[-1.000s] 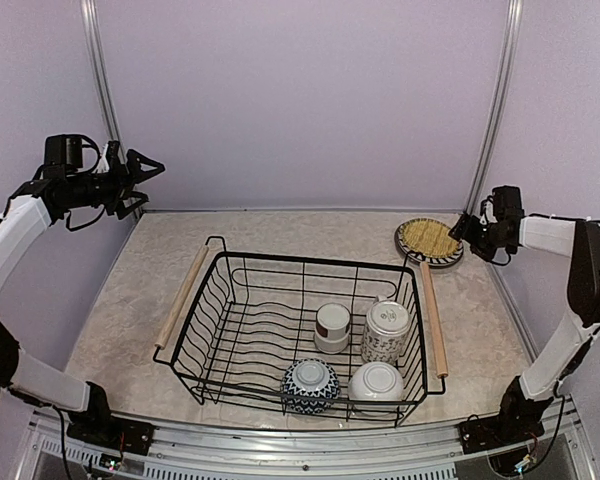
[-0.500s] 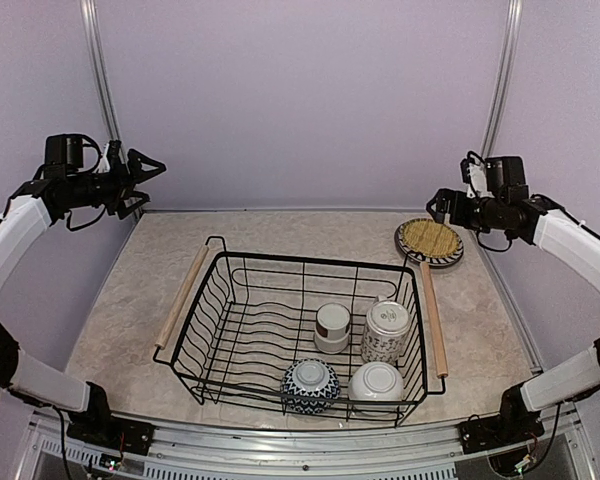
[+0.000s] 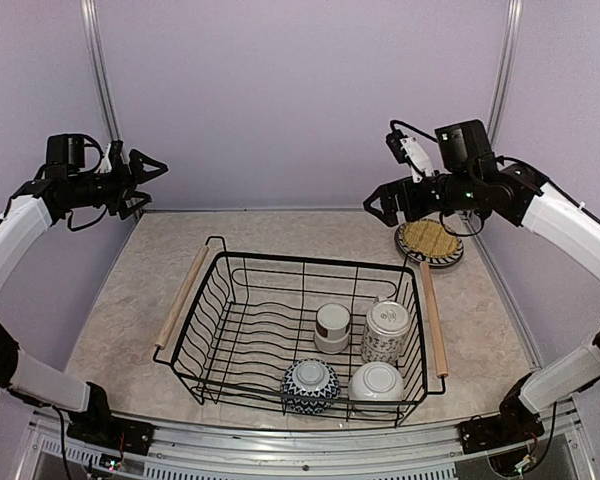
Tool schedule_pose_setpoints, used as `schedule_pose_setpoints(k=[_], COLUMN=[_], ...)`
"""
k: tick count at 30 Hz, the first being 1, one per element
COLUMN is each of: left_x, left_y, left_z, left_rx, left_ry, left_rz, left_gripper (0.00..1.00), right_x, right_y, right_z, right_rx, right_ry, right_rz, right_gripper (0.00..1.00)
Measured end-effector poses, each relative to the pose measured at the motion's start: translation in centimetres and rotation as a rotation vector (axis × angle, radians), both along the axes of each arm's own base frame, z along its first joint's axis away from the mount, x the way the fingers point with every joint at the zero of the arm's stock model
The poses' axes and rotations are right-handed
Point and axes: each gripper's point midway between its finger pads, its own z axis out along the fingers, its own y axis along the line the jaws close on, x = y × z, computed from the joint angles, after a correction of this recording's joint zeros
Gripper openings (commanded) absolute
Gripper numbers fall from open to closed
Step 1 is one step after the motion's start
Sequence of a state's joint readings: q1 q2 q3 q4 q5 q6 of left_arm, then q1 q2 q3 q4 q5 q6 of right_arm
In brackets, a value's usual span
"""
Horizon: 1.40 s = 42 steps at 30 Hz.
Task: Unload the mixed dishes from the dish rack
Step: Grab the cup from the dish rack.
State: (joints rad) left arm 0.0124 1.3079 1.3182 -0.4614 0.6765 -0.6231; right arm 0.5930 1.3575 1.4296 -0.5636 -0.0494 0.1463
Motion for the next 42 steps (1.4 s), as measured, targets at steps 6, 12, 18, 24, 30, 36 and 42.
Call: schedule_pose_setpoints(k=[6,12,18,24,30,36,42], left_x=[0.0,0.0,0.0,0.0,0.0,0.1,0.5], left_y=[0.0,0.0,0.0,0.0,0.0,0.0,0.0], left_z=[-0.1,-0.1,-0.1,-0.1,-0.1,-0.3,-1.0], left_rx=[0.000,0.000,0.000,0.000,0.000,0.000,0.000], left_ry=[0.004,0.003,0.003,0.004,0.004,0.010,0.031], left_rz=[-0.001,-0.001,-0.001,-0.001,-0.001,-0.002,-0.002], left_gripper=[0.99,0.99,0.99,0.99,0.99,0.99,0.99], right_x=[-2.8,-5.7,-8.0,-9.8,-11.2,-11.8,-12.0], right_y=[5.9,8.0,6.5,4.4,3.5,2.5,2.1], right_z=[-2.3,-8.3,-13.1,-15.9,-17.9,-19.0,-19.4], right_rx=[-0.142,-0.352,-0.523,-0.602,-0.631,-0.668,-0.685], right_ry=[0.070,0.219,0.365,0.467,0.540,0.575,0.584], right_rz=[0.141,0.181,0.151,0.134,0.137,0.123,0.122], right_gripper=[1.00,1.00,1.00,1.00,1.00,1.00,1.00])
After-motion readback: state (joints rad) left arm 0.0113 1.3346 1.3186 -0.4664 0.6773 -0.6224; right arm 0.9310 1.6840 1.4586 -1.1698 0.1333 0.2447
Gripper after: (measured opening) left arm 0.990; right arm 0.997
